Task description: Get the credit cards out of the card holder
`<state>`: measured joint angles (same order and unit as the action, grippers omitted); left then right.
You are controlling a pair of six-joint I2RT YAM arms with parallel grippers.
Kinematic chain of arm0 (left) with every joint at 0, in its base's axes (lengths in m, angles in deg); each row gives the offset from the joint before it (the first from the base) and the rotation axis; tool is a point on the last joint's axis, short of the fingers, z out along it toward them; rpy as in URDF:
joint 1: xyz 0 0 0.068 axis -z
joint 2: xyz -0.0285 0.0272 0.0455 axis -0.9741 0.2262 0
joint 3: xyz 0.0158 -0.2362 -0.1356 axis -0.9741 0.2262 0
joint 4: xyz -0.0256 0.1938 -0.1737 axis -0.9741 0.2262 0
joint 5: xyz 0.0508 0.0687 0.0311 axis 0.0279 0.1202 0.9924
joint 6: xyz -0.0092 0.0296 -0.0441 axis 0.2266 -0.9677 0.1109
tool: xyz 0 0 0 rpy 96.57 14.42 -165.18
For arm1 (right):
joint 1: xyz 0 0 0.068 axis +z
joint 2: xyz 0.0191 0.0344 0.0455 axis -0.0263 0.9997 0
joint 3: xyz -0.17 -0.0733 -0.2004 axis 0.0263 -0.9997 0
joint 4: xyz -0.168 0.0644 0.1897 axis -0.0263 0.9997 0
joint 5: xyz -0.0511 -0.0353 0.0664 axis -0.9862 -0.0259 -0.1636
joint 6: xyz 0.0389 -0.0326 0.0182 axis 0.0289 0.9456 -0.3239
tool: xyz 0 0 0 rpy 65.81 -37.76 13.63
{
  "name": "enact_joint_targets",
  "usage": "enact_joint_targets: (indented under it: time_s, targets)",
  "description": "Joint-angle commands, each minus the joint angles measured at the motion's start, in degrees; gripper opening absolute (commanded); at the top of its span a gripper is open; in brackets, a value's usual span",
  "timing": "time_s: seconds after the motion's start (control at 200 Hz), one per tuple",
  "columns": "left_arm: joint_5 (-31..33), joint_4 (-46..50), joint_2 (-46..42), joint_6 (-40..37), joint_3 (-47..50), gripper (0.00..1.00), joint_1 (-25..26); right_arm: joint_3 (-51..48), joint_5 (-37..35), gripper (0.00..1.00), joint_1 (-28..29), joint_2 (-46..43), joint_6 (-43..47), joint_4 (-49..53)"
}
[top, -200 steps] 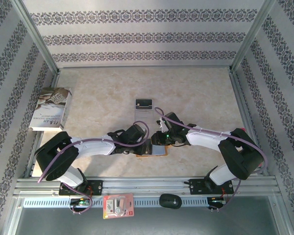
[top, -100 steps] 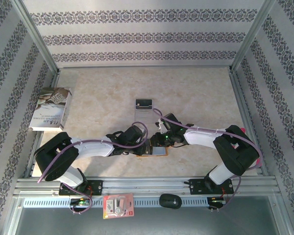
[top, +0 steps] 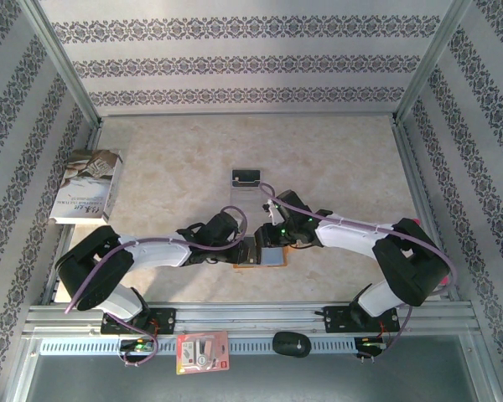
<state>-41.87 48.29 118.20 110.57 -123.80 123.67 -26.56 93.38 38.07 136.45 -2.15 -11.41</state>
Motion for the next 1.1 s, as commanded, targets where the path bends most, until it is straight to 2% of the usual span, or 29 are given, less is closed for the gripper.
enact_joint_targets:
  time_s: [0.0,0.29,0.615,0.924,1.019,1.094]
  targets:
    - [0.1,8.3,1.8,1.3,4.2,0.19,-1.8,1.6,-0.7,0.30,1.0,1.5,1.7,1.1]
    - [-0.9,6.6,2.9,1.6,5.6,0.19,-2.7,2.1,-2.0,0.31,0.9,3.2,1.1,2.0]
    - [-1.1,6.4,3.6,1.2,5.4,0.18,-2.8,2.7,3.1,0.29,0.7,5.6,0.9,-1.9]
    - [-1.2,6.5,3.7,1.1,5.1,0.17,-2.9,0.8,5.4,0.13,-0.7,6.4,-0.4,-4.5]
    - [-1.1,6.5,3.7,1.2,5.2,0.18,-2.9,0.2,5.7,0.10,-1.1,6.3,-0.9,-5.3]
    - [-1.0,6.6,3.6,1.1,5.1,0.18,-2.9,-0.1,5.4,0.11,-1.4,6.1,-1.0,-4.8]
